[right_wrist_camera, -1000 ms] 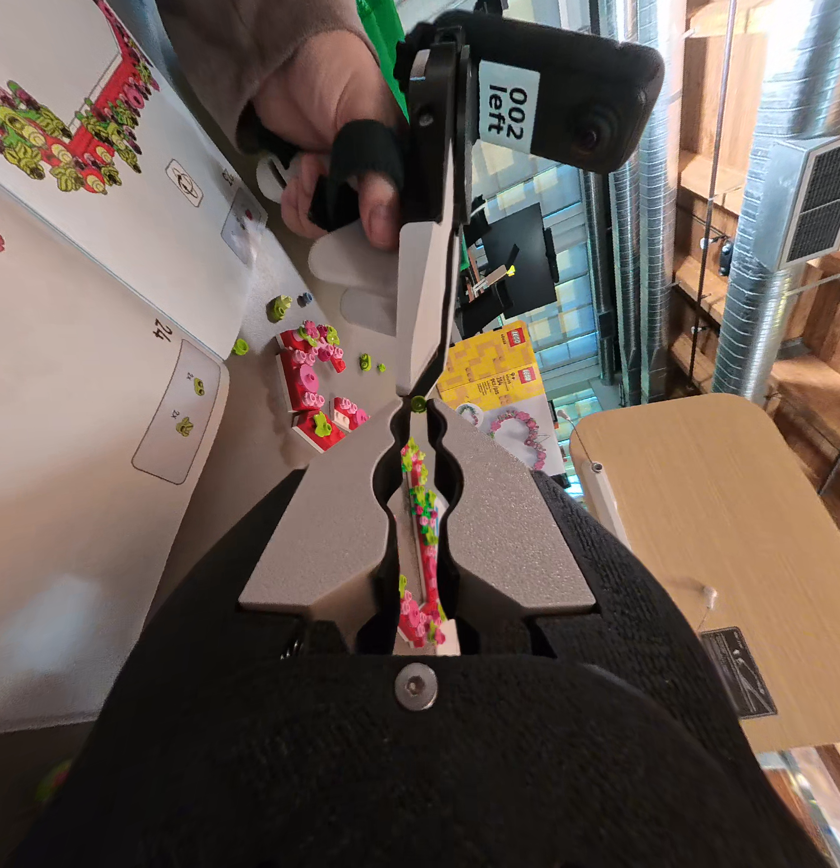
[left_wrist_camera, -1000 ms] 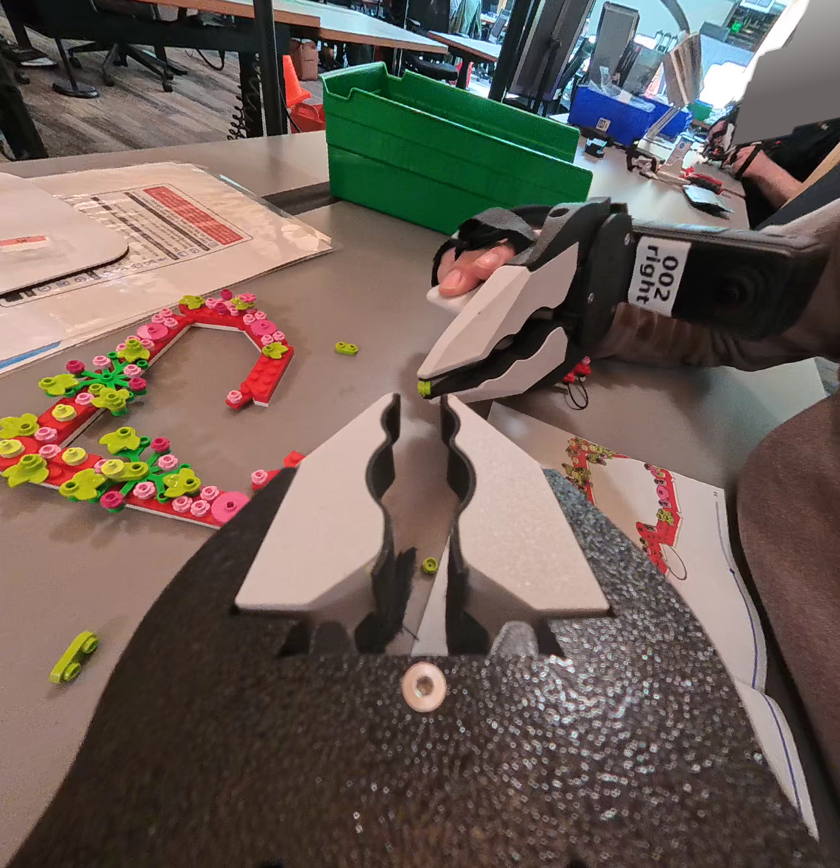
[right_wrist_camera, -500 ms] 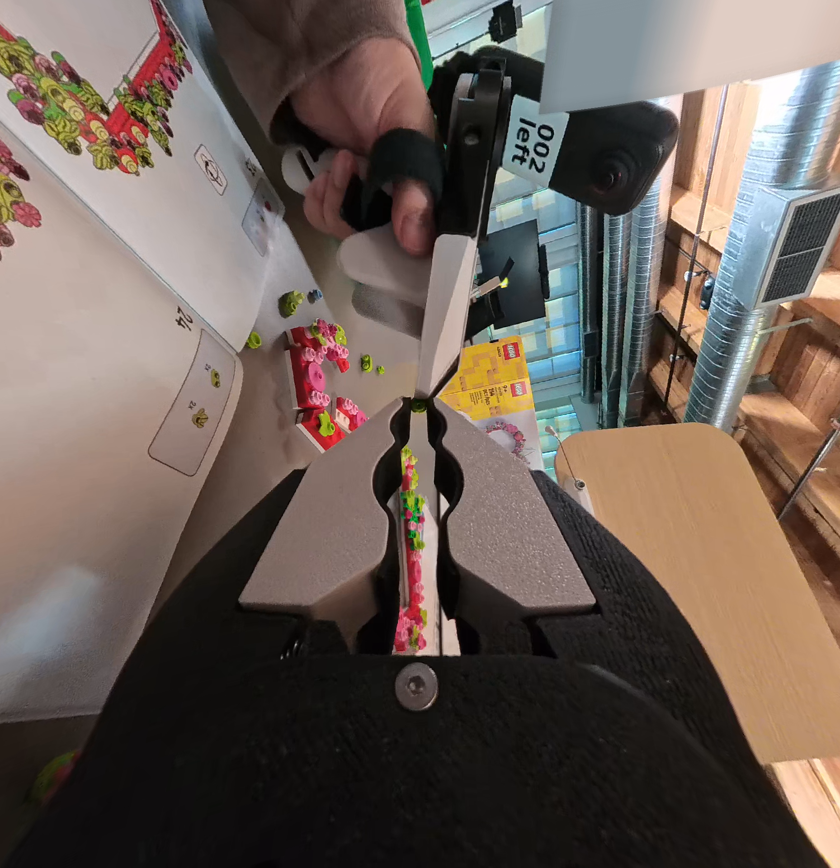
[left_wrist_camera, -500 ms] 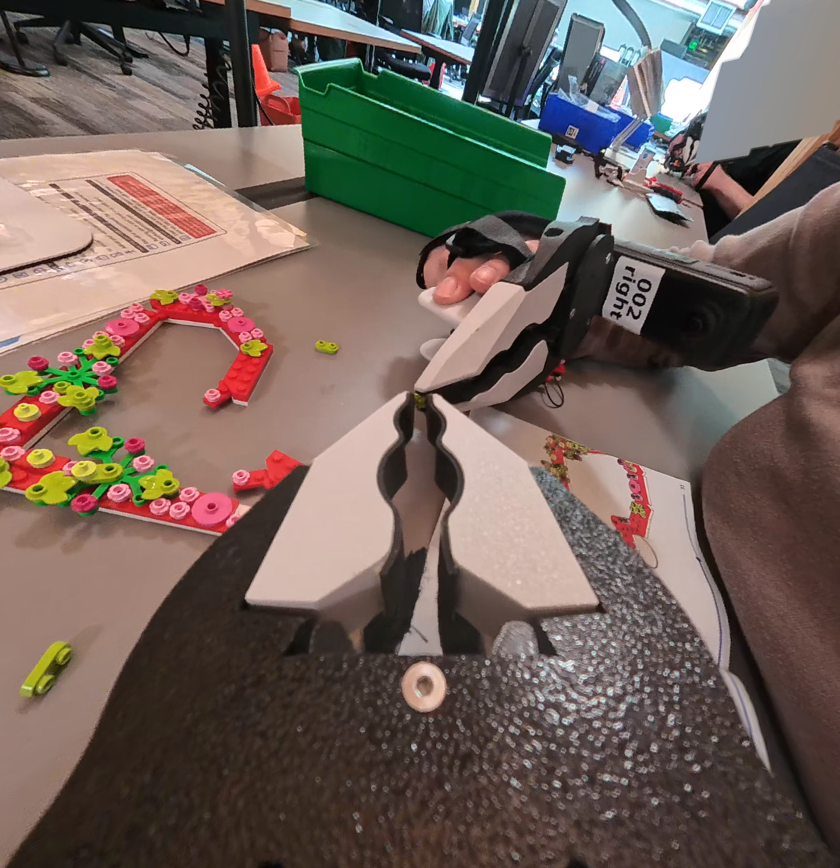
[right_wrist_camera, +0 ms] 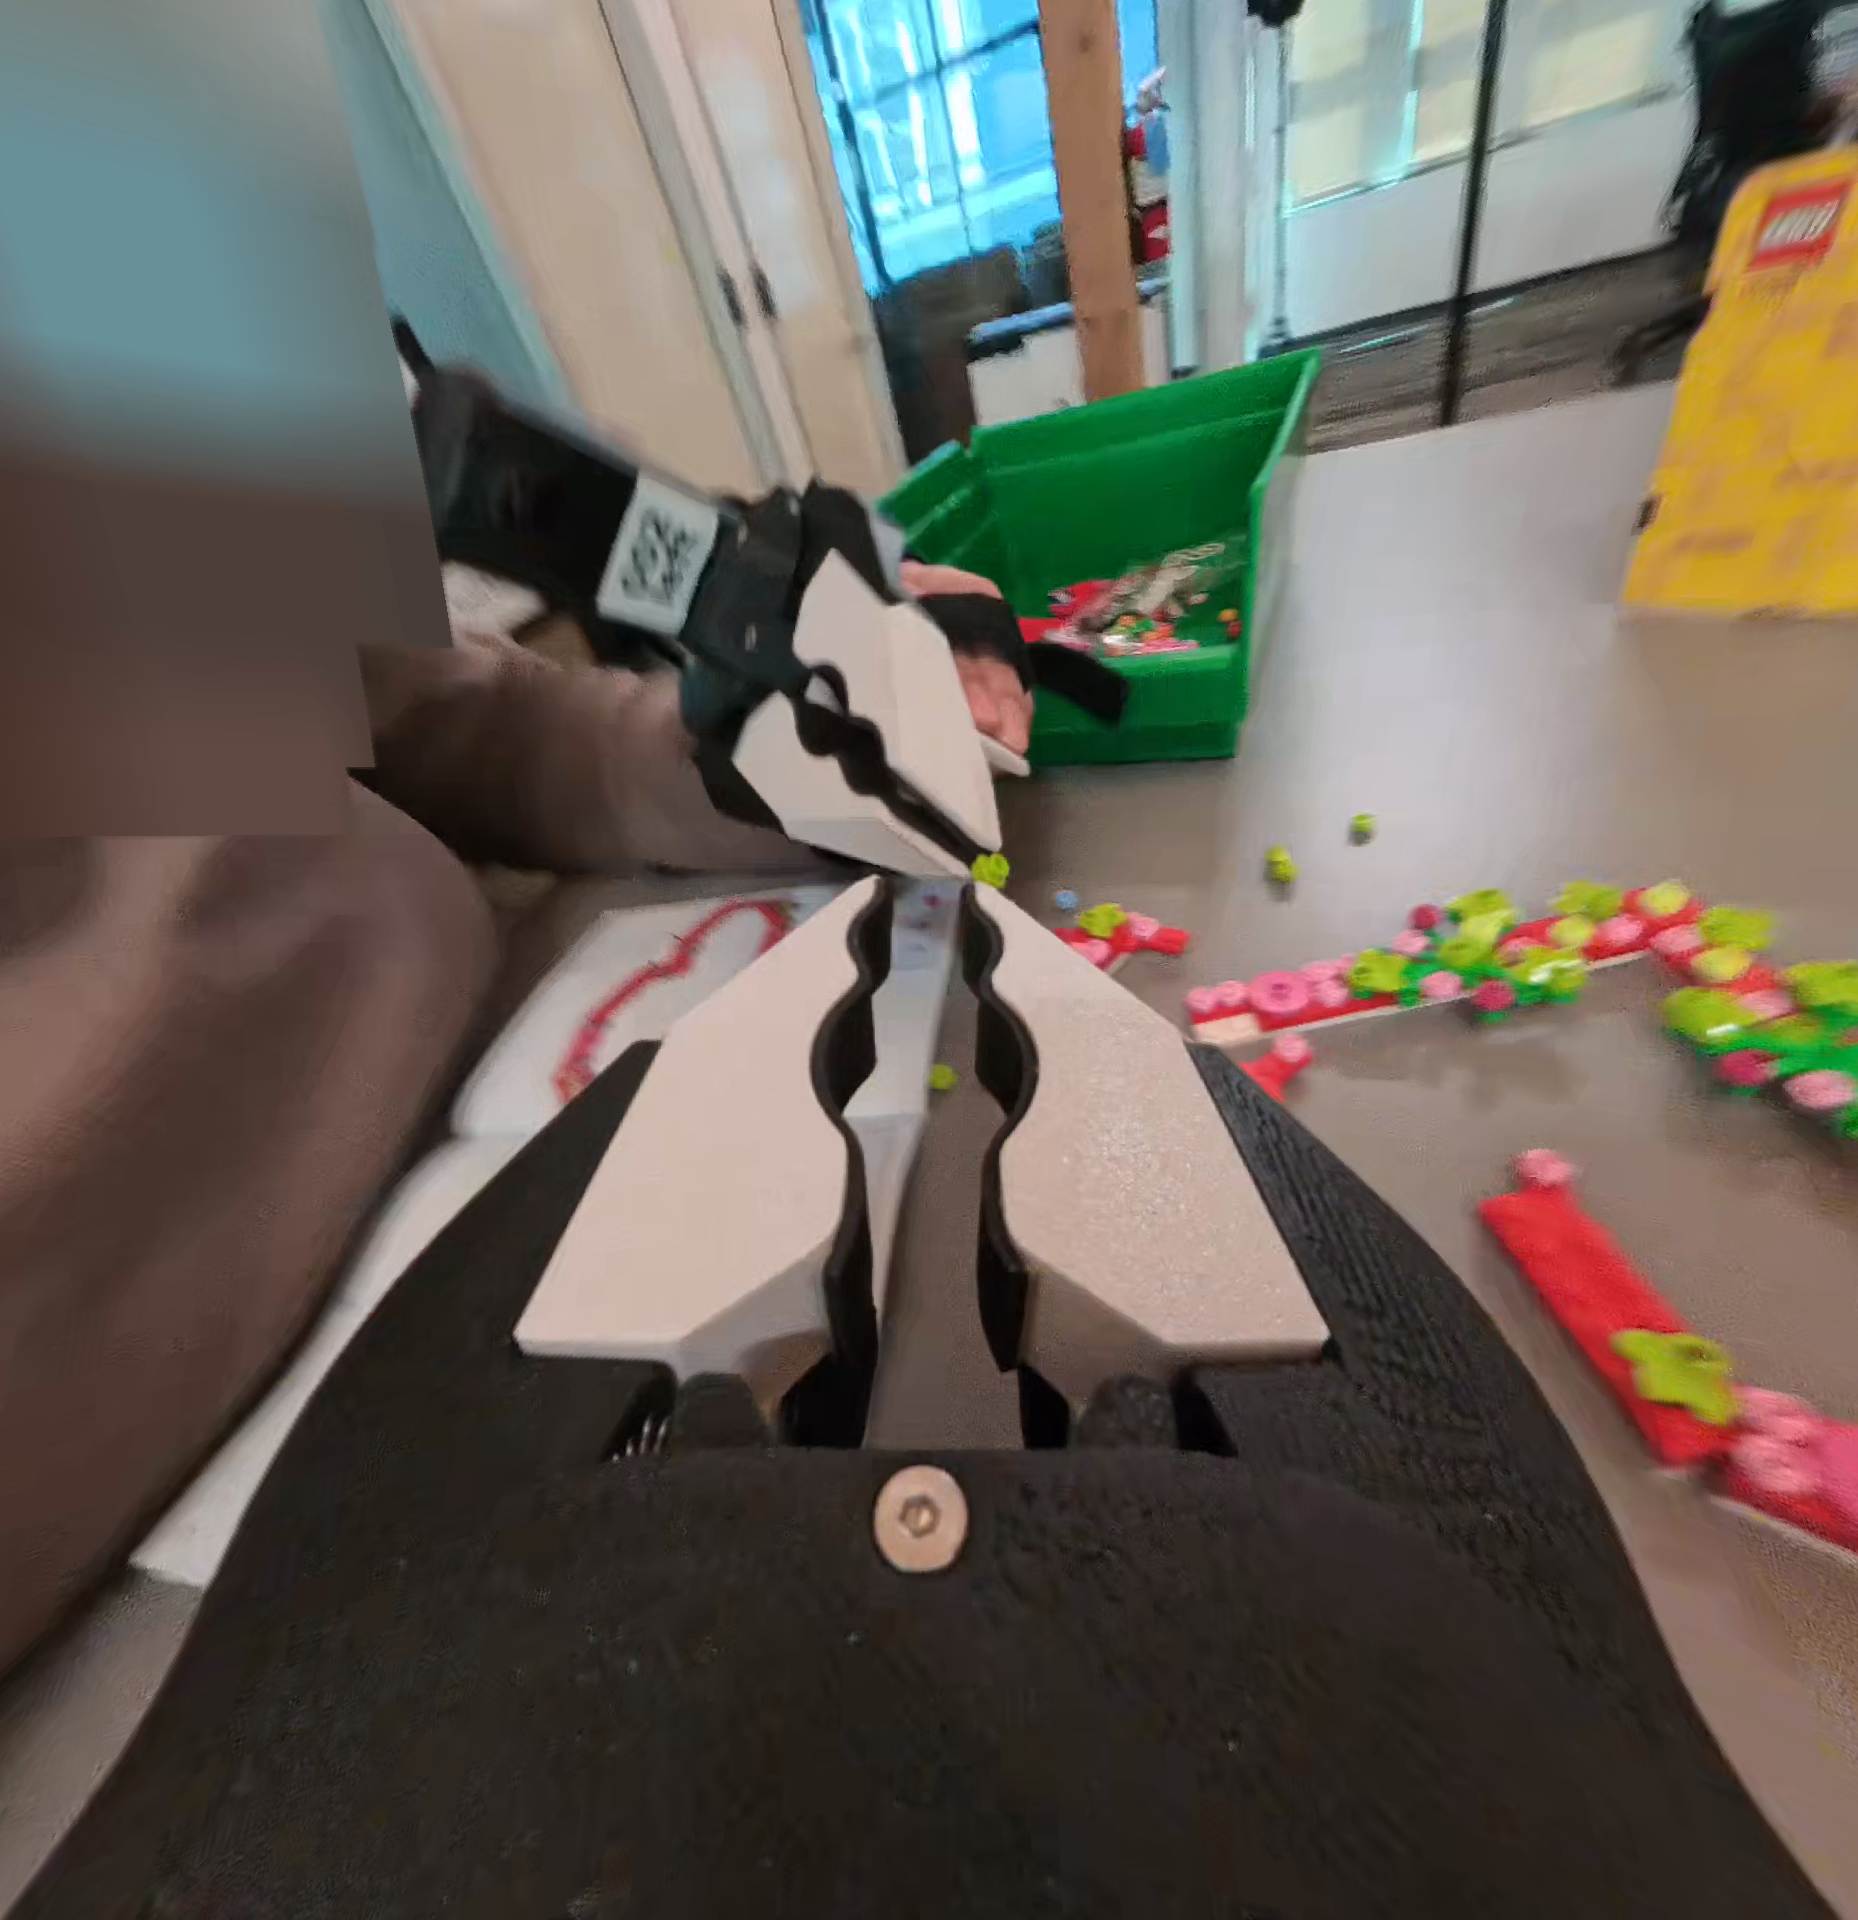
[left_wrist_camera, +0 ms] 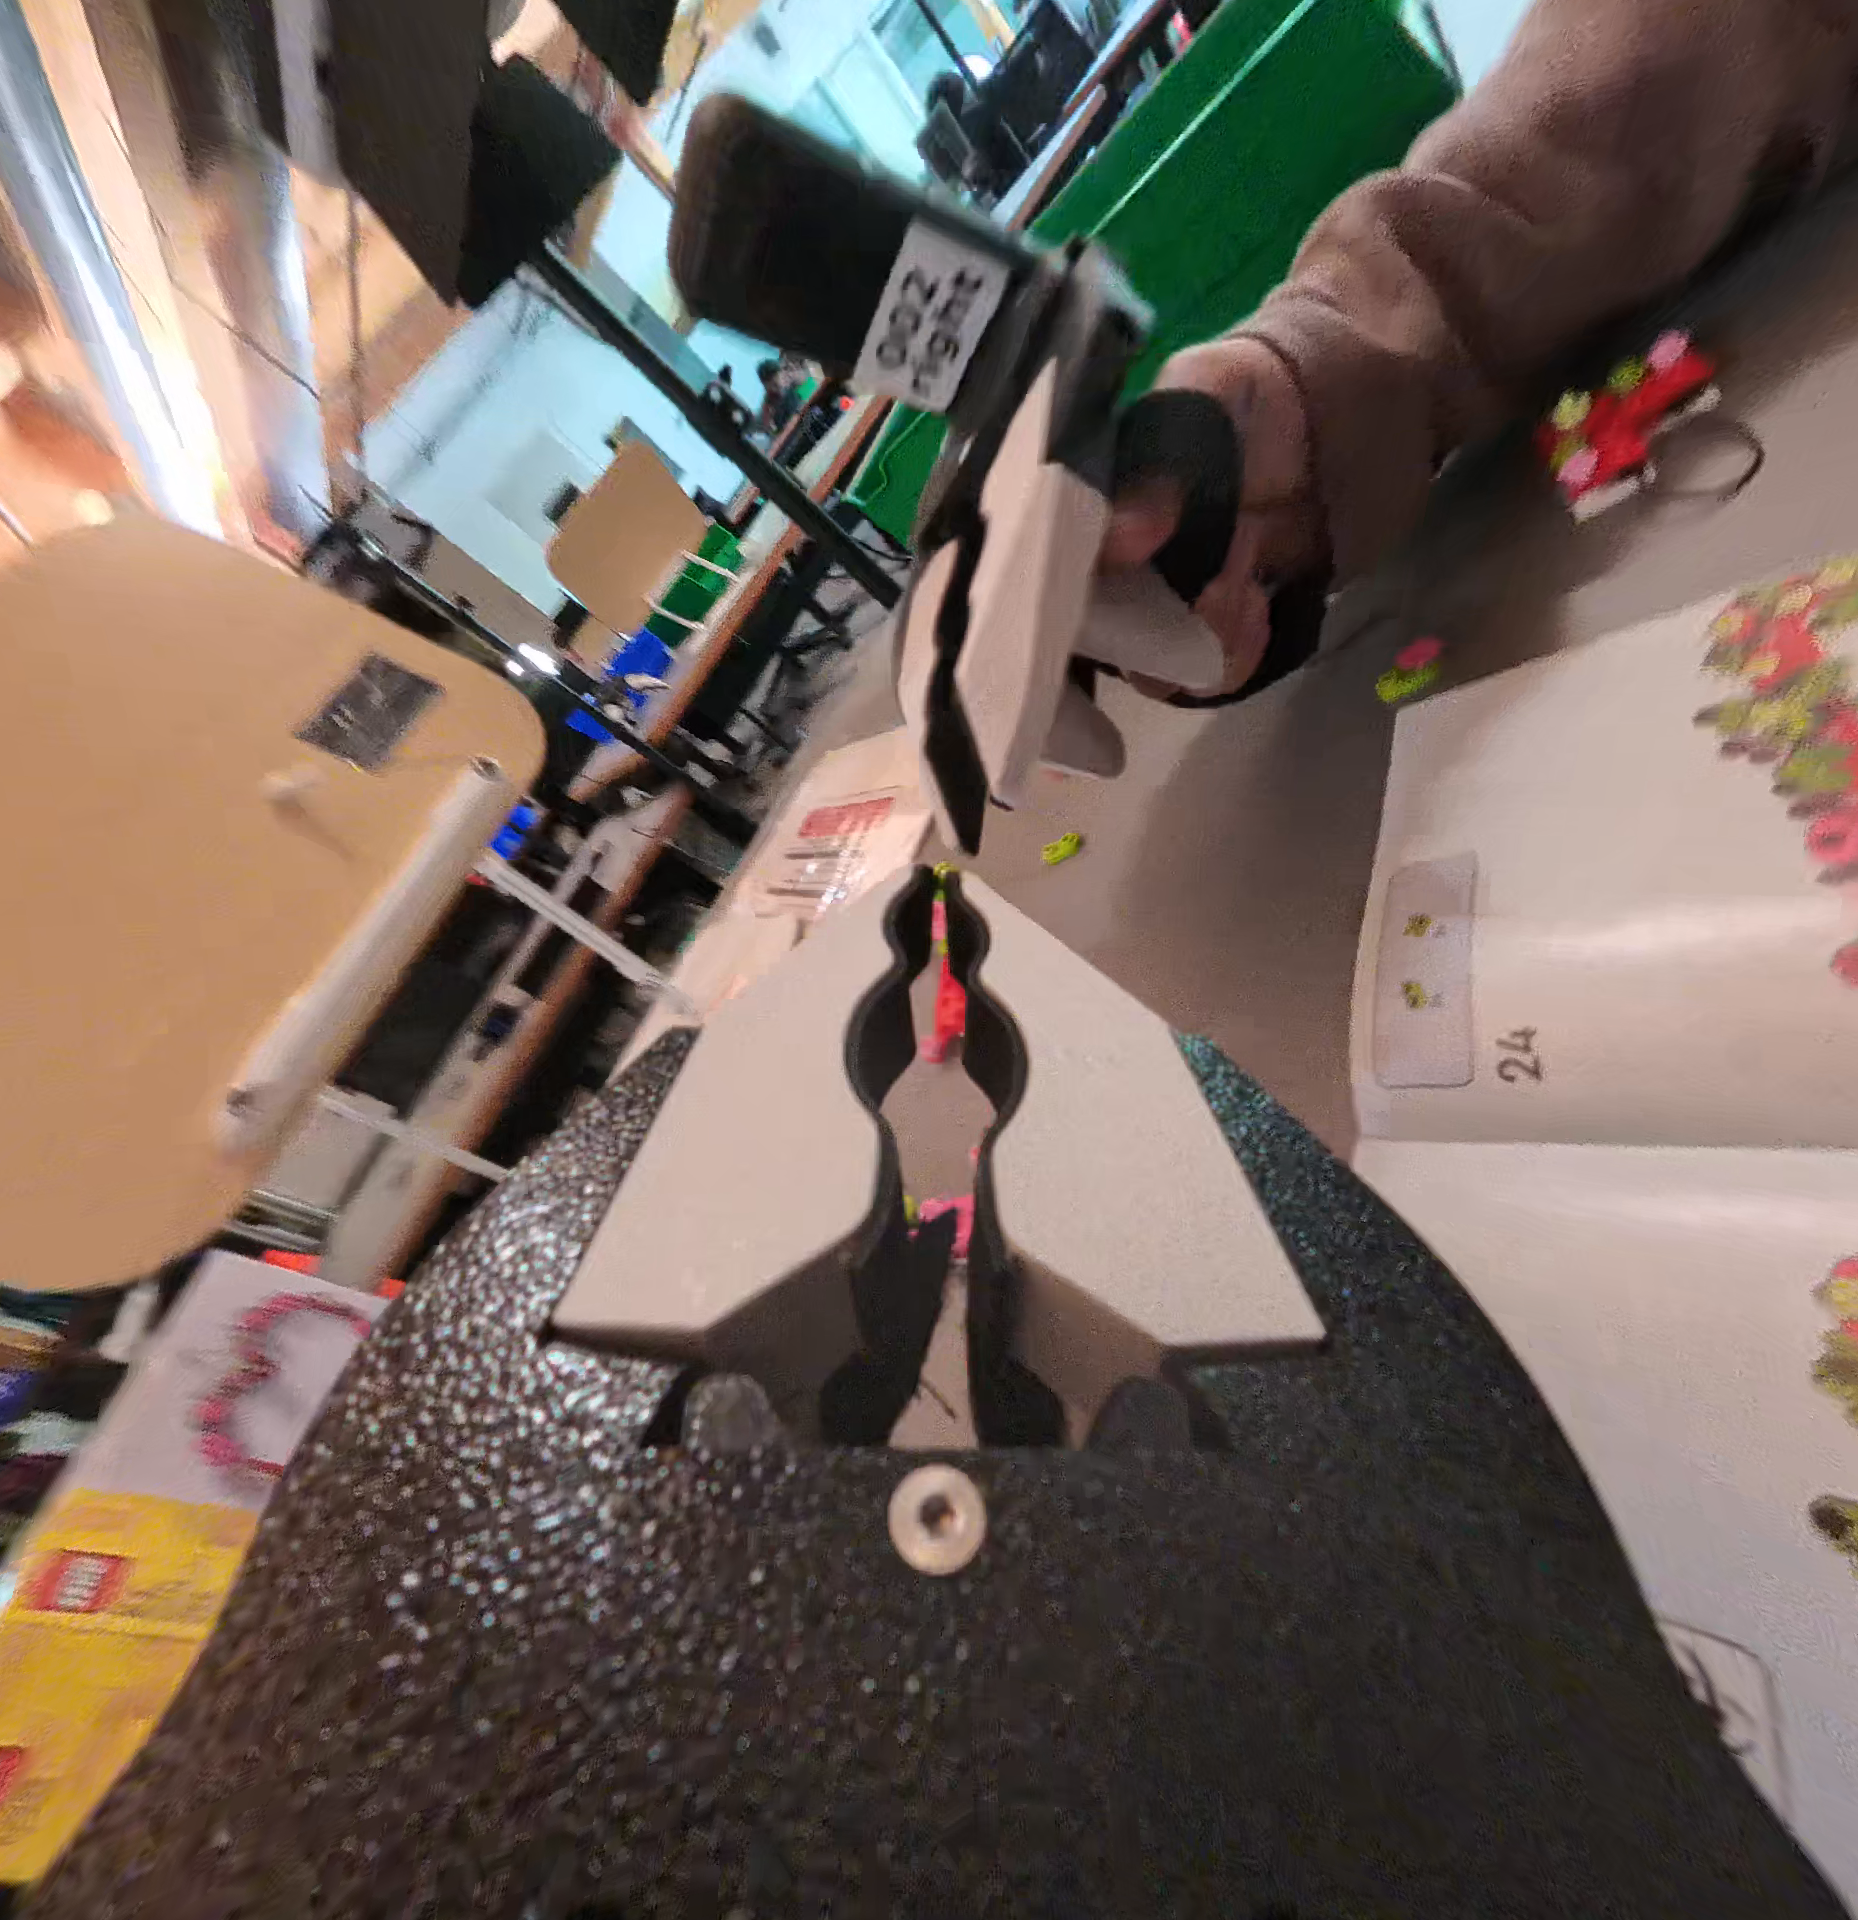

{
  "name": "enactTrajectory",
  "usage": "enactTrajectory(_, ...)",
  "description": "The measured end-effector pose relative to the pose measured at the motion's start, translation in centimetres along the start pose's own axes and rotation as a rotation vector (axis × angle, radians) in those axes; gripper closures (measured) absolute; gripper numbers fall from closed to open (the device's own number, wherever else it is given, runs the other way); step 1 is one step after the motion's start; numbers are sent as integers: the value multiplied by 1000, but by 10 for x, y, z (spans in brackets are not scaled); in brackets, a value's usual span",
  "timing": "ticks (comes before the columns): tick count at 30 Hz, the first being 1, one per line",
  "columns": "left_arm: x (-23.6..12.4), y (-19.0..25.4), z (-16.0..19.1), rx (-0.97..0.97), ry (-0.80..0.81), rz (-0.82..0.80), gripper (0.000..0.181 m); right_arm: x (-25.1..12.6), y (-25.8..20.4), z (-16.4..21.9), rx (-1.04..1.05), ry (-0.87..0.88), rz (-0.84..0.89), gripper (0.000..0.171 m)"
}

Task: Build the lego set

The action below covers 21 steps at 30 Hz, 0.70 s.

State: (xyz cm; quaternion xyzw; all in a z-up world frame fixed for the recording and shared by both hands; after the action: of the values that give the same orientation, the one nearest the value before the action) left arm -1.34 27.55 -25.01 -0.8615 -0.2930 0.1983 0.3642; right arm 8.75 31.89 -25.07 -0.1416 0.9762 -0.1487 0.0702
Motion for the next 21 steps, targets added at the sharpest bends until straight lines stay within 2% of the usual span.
enactTrajectory(2, 0, 3, -4, 87, 14, -25, 181, 0, 4, 1, 132, 38, -54, 161)
enactTrajectory(8, -1, 7, -10, 168, 35, -46, 181, 2, 6, 2, 220, 32, -72, 163)
enactTrajectory(15, -1, 8, -13, 189, 49, -49, 181, 2, 5, 2, 310, 55, -150, 167)
enactTrajectory(18, -1, 8, -13, 120, 48, -38, 180, 2, 5, 2, 295, 47, -148, 167)
enactTrajectory(19, 1, 7, -11, 68, 20, -32, 175, 1, 6, 2, 268, 35, -125, 167)
enactTrajectory(21, 5, 2, -4, -73, -85, 8, 151, -1, 11, 7, 160, -37, -36, 167)
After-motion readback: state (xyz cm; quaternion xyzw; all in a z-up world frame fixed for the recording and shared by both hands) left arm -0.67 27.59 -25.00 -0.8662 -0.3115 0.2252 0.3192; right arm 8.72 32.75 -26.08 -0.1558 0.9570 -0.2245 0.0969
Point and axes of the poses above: each gripper's, where its closed fingertips meet, x out along the fingers, z out of its underside, y = z × x across the jaws, the point moved 6 cm from there along -x, back along the fingers, and after that the axes turned 3 degrees about x, right-handed, at the moved point
